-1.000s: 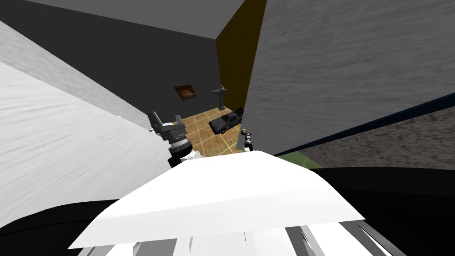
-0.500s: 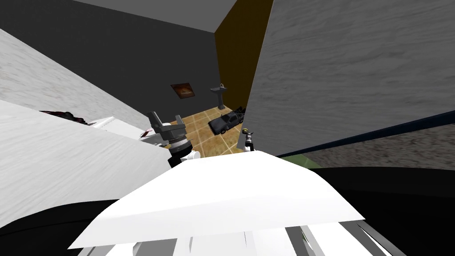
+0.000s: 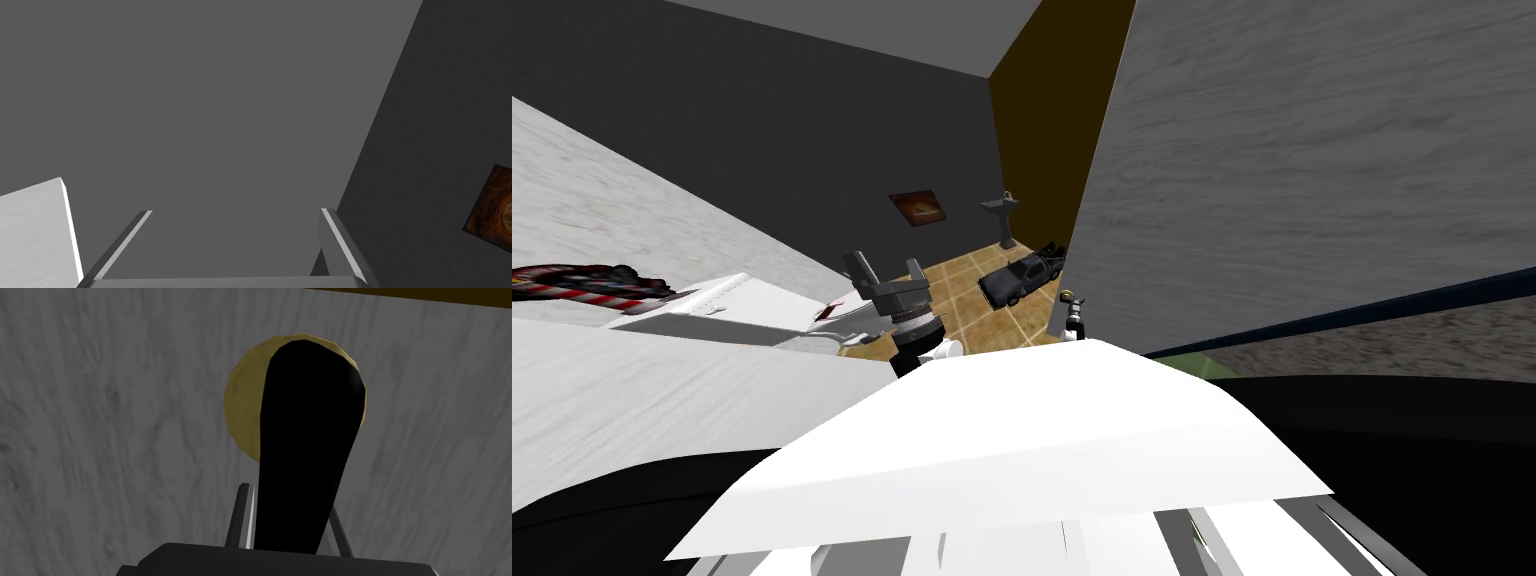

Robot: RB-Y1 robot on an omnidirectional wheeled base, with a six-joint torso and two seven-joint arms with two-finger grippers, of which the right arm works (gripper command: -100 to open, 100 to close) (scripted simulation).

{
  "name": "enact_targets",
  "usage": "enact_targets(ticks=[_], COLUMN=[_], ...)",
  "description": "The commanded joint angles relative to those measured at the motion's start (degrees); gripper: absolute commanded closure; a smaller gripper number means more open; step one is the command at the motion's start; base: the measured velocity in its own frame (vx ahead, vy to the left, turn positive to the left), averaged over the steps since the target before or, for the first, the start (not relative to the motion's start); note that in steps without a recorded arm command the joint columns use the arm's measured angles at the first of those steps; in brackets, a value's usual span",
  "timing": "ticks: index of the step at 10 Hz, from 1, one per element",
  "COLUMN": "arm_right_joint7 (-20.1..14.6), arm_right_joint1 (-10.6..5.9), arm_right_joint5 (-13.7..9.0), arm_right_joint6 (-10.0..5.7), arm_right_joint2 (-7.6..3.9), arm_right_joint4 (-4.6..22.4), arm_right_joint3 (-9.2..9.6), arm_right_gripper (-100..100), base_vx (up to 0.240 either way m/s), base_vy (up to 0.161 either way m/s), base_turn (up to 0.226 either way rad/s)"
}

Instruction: Push the door open

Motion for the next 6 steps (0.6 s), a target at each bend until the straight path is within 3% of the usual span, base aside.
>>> enact_targets(ticks=[1,2,3,4,5,6], arm_right_joint7=[0.23,0.98,1.1,1.44,1.23,1.73], arm_right_joint1=[0.63,0.67,0.67,0.69,1.15,1.22], arm_right_joint5=[-0.03,-0.87,-1.01,-1.39,-1.2,-2.0], arm_right_joint6=[0.35,0.15,0.12,0.03,0.23,-0.01], arm_right_joint2=[-0.22,1.32,1.67,2.87,2.3,0.61], arm_right_joint4=[-1.65,-1.81,-1.84,-1.91,-1.69,-1.91], arm_right_joint3=[-0.22,-1.46,-1.66,-2.22,-1.95,-2.99], arm_right_gripper=[100,100,100,100,100,100], base_vx=[0.042,0.124,0.179,0.173,0.069,0.114], base_vy=[-0.015,0.002,0.045,0.053,0.015,0.001], base_turn=[0.006,-0.044,-0.081,-0.094,-0.044,-0.015])
